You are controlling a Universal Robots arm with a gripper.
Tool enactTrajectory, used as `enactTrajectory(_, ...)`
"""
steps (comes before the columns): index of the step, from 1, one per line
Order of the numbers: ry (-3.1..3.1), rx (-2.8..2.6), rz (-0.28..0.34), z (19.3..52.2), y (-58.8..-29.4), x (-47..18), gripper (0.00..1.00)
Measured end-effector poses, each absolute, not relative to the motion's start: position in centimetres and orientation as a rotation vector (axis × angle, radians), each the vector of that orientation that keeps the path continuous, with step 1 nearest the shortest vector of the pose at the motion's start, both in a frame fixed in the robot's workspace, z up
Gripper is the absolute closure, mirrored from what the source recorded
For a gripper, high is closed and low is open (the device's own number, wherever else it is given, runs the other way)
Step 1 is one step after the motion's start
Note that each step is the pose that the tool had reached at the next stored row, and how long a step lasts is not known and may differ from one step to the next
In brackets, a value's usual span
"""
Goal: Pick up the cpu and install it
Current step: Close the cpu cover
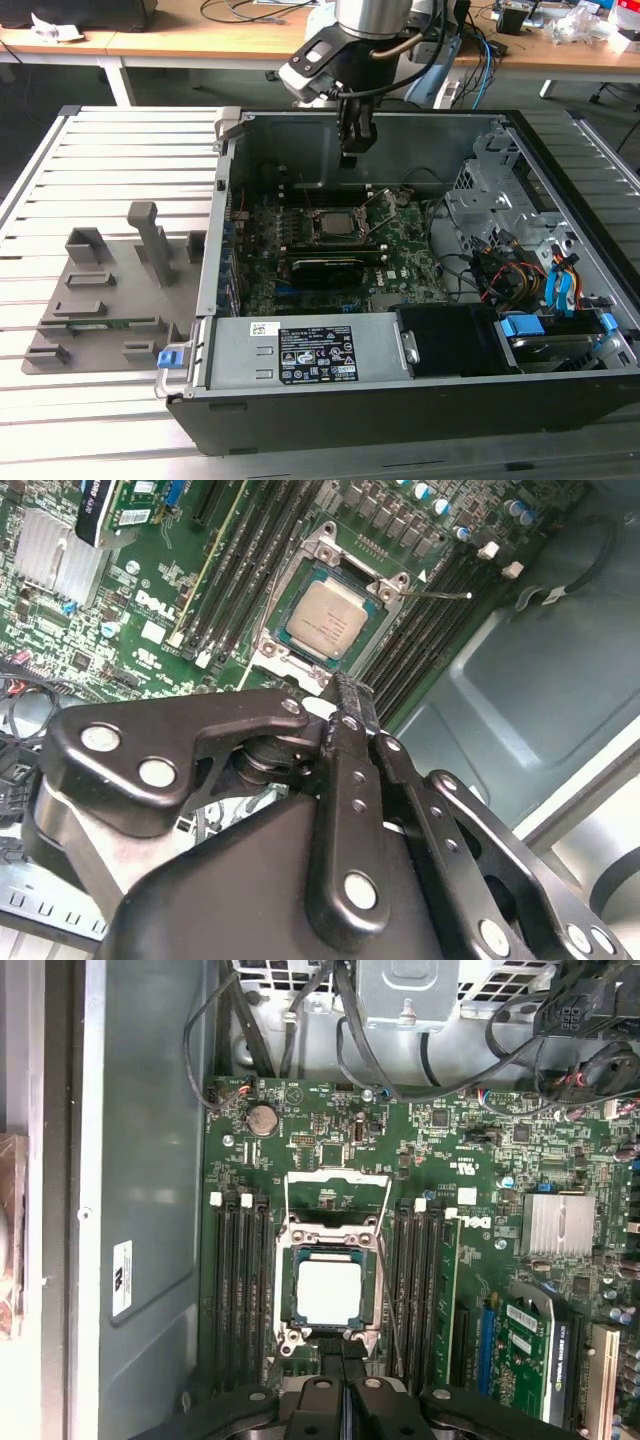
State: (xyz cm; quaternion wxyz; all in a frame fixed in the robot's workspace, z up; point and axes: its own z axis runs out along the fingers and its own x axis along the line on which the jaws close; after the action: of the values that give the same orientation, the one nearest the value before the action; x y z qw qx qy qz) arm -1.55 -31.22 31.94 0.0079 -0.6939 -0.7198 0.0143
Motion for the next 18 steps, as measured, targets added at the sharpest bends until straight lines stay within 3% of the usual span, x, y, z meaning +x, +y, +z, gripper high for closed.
enactTrajectory(18,-2.249,-2.168,0.049,31.6,-31.2,5.3,0.89)
